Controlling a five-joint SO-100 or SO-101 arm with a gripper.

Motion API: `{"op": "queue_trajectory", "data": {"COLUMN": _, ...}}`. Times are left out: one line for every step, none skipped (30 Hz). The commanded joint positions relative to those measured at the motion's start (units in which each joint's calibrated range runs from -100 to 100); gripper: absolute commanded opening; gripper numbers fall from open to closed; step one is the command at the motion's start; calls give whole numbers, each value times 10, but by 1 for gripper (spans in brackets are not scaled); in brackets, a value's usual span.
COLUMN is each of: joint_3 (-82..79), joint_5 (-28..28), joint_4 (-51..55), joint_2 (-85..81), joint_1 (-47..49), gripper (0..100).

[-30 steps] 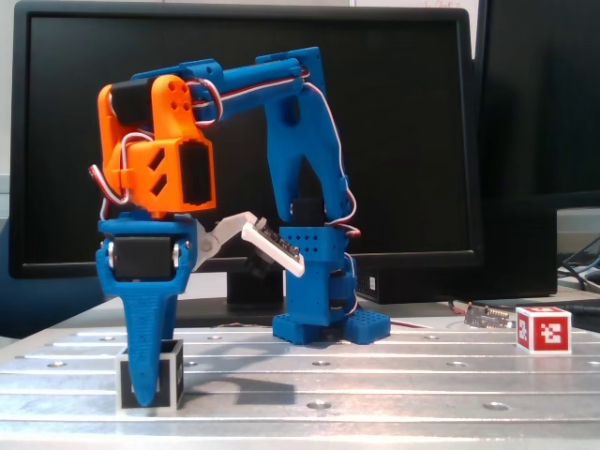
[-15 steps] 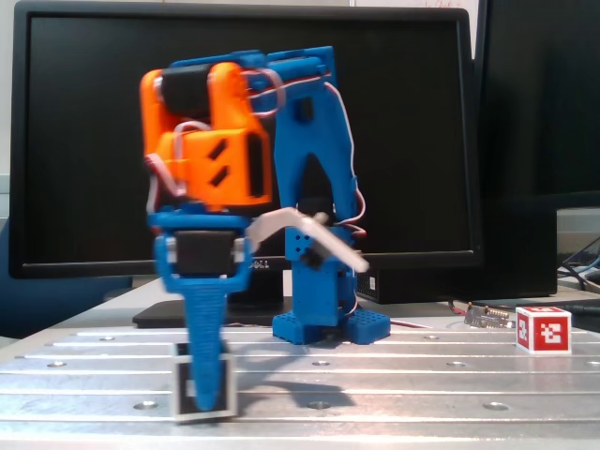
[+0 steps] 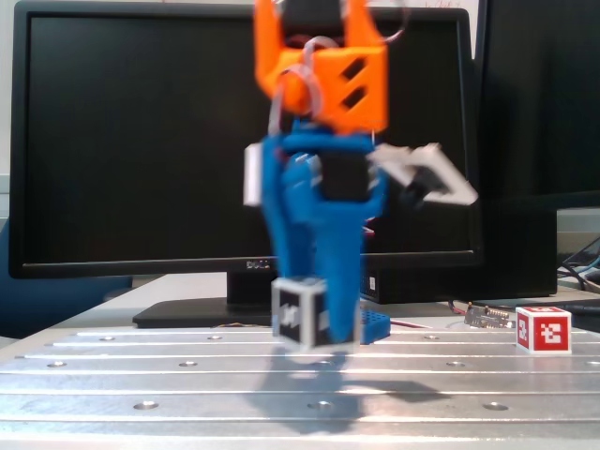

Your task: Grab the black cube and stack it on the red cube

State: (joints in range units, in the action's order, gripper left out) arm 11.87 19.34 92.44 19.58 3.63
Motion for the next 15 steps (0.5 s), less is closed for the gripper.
{"op": "queue_trajectory", "data": {"joint_3": 72, "joint_5": -2, "joint_4": 28, "joint_2": -10, "joint_1": 50, "gripper": 15}}
{"op": "queue_trajectory", "data": {"joint_3": 84, "joint_5": -2, "joint_4": 29, "joint_2": -9, "joint_1": 60, "gripper": 15}}
{"op": "queue_trajectory", "data": {"joint_3": 94, "joint_5": -2, "joint_4": 32, "joint_2": -9, "joint_1": 72, "gripper": 15}}
{"op": "queue_trajectory", "data": {"joint_3": 104, "joint_5": -2, "joint_4": 32, "joint_2": -9, "joint_1": 84, "gripper": 15}}
{"op": "queue_trajectory", "data": {"joint_3": 112, "joint_5": 0, "joint_4": 32, "joint_2": -9, "joint_1": 95, "gripper": 15}}
{"op": "queue_trajectory", "data": {"joint_3": 118, "joint_5": 0, "joint_4": 33, "joint_2": -9, "joint_1": 105, "gripper": 15}}
{"op": "queue_trajectory", "data": {"joint_3": 122, "joint_5": 0, "joint_4": 33, "joint_2": -9, "joint_1": 115, "gripper": 15}}
{"op": "queue_trajectory", "data": {"joint_3": 126, "joint_5": 0, "joint_4": 34, "joint_2": -9, "joint_1": 127, "gripper": 15}}
{"op": "queue_trajectory", "data": {"joint_3": 128, "joint_5": -2, "joint_4": 35, "joint_2": -9, "joint_1": 139, "gripper": 15}}
{"op": "queue_trajectory", "data": {"joint_3": 129, "joint_5": -2, "joint_4": 39, "joint_2": -9, "joint_1": 152, "gripper": 15}}
{"op": "queue_trajectory", "data": {"joint_3": 129, "joint_5": -2, "joint_4": 41, "joint_2": -9, "joint_1": 164, "gripper": 15}}
{"op": "queue_trajectory", "data": {"joint_3": 128, "joint_5": -2, "joint_4": 43, "joint_2": -9, "joint_1": 177, "gripper": 15}}
{"op": "queue_trajectory", "data": {"joint_3": 128, "joint_5": -2, "joint_4": 48, "joint_2": -9, "joint_1": 189, "gripper": 15}}
{"op": "queue_trajectory", "data": {"joint_3": 128, "joint_5": -2, "joint_4": 54, "joint_2": -9, "joint_1": 203, "gripper": 15}}
{"op": "queue_trajectory", "data": {"joint_3": 125, "joint_5": -2, "joint_4": 58, "joint_2": -9, "joint_1": 217, "gripper": 15}}
